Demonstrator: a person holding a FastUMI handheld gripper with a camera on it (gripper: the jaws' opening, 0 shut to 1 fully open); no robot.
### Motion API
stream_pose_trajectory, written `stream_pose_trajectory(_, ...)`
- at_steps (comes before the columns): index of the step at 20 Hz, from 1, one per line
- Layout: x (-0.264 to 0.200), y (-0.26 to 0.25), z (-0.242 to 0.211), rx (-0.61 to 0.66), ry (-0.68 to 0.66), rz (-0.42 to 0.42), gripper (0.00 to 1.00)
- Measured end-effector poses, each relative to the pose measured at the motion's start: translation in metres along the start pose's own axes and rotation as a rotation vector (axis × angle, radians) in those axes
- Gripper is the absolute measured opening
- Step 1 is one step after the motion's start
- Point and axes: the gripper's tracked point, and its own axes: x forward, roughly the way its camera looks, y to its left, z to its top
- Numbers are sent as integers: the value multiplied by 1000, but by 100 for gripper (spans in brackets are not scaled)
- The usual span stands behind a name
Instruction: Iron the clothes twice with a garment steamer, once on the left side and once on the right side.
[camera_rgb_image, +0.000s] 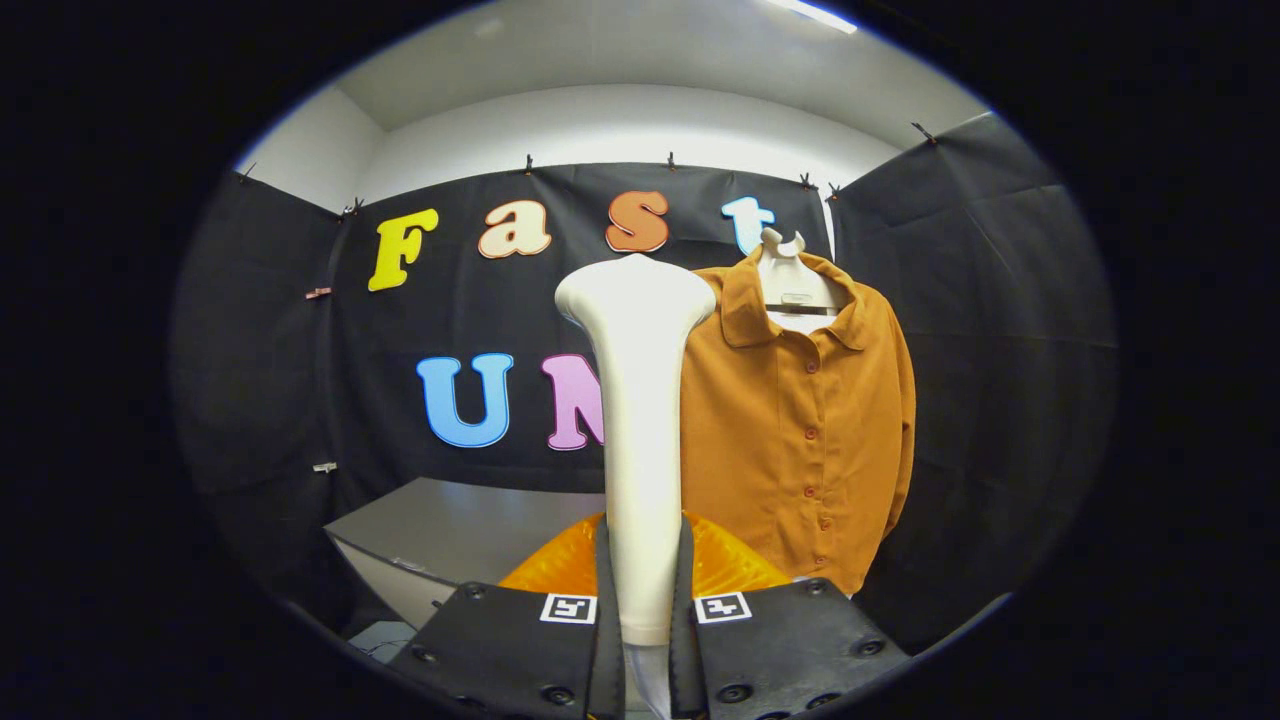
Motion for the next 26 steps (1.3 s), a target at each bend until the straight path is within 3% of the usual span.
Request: stream_pose_trajectory(26,-5,35,22,-4,-43,-8,21)
